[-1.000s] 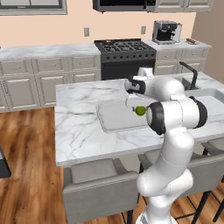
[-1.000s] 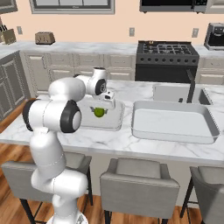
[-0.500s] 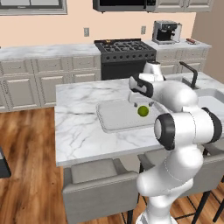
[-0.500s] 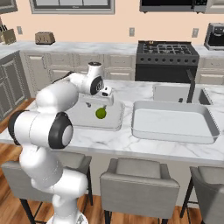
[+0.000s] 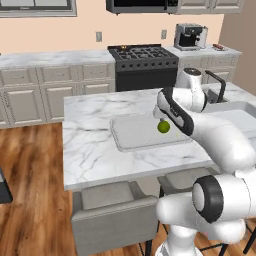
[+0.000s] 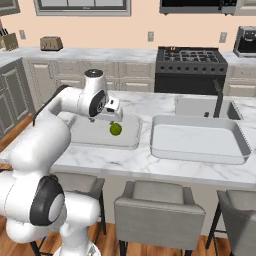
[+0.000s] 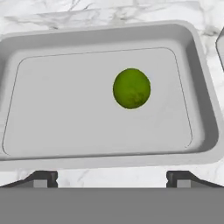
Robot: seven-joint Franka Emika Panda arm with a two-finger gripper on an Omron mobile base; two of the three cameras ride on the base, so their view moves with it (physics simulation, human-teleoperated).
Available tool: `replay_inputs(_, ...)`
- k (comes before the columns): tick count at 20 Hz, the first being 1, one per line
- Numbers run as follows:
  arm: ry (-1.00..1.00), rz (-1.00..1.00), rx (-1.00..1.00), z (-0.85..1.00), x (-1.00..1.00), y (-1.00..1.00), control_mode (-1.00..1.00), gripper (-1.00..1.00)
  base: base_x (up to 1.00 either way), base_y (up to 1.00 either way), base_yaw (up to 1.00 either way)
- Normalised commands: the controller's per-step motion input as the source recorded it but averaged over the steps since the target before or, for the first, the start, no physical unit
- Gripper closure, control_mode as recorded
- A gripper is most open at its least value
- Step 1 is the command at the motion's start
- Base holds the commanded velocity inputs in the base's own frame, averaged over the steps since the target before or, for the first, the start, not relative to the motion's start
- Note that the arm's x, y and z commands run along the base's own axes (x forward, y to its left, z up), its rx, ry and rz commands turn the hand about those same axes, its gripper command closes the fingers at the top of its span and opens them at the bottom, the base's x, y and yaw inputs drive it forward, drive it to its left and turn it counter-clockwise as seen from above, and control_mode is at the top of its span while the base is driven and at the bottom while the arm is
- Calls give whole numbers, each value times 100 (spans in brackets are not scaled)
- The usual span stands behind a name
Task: Place the cold items (cucumber and lime) from the fridge in one tupperware on the dining counter. Place the warm items (hot dog and kebab skewer) in the stove area in another tupperware.
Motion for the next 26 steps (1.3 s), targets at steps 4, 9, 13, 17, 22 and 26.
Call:
replay_inputs(4,-2,-1,0,36,-100,14,-100,-100,0,0,0)
replay_inputs(9,0,-6,0,41,-100,15,-100,-100,0,0,0)
replay_inputs(13,0,-4,0,52,-100,6,-100,-100,0,0,0)
replay_inputs(17,0,-1,0,46,-100,0,-100,-100,0,0,0)
replay_inputs(22,0,0,0,34,-97,1,-100,-100,0,0,0)
replay_inputs(26,0,0,-1,10,-88,7,-100,-100,0,0,0)
